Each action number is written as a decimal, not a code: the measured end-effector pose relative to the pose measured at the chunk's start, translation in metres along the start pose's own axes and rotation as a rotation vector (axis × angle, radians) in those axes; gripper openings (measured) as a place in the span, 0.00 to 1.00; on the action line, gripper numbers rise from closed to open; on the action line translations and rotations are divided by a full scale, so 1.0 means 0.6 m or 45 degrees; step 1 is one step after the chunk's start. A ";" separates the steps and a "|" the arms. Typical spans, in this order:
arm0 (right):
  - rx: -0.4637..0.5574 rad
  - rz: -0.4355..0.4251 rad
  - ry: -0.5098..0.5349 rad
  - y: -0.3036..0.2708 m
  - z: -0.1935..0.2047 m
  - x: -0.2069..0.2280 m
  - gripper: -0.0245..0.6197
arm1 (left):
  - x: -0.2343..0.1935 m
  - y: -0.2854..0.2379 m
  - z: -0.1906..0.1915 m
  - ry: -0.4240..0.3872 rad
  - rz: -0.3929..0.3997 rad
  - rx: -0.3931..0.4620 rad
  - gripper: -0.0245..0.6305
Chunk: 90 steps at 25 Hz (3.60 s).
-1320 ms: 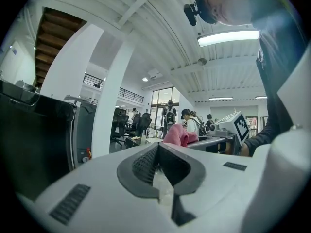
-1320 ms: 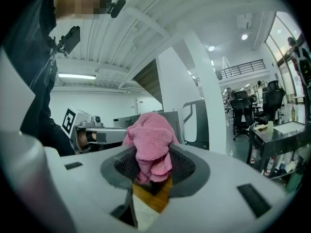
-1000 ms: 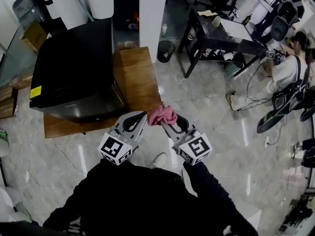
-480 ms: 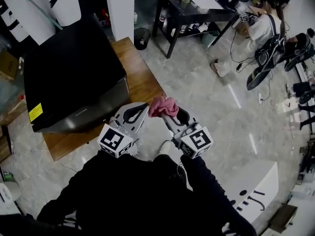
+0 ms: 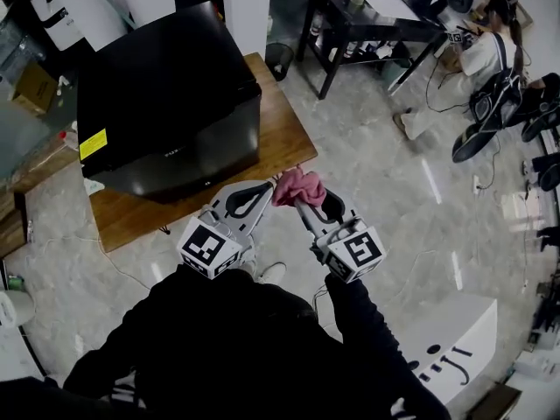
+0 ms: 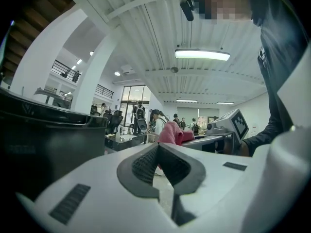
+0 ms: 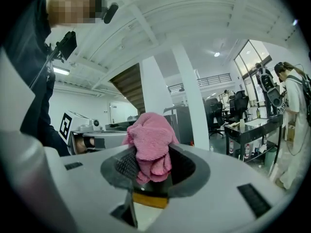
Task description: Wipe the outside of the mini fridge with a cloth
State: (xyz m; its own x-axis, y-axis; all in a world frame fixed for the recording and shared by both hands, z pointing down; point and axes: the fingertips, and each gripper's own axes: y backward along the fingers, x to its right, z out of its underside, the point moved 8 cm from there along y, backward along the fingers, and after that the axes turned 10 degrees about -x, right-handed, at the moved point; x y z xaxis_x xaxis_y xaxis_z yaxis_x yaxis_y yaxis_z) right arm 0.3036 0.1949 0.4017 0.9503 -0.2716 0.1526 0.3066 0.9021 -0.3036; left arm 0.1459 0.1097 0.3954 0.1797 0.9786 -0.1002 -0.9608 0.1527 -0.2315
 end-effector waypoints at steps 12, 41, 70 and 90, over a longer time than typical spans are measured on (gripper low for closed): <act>-0.004 -0.074 0.083 -0.166 -0.017 -0.327 0.27 | -0.103 0.331 0.049 -0.021 -0.098 0.057 0.05; 0.184 -0.321 -0.243 -0.587 -0.103 -0.788 0.27 | -0.507 0.815 0.094 -0.006 -0.425 0.100 0.05; 0.783 0.249 -1.393 -1.083 -0.151 -0.732 0.27 | -1.012 0.857 0.064 -0.203 0.031 0.131 0.05; 0.903 0.281 -1.717 -1.146 -0.033 -0.663 0.27 | -1.049 0.746 0.175 -0.112 0.124 -0.060 0.05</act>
State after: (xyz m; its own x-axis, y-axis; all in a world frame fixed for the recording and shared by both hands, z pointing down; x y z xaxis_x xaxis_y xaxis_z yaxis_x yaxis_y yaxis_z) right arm -0.2843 -0.3241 0.5313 0.0974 0.0270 0.9949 -0.2891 0.9573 0.0023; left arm -0.4192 -0.4236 0.4567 0.0646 0.9971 -0.0393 -0.9614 0.0516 -0.2703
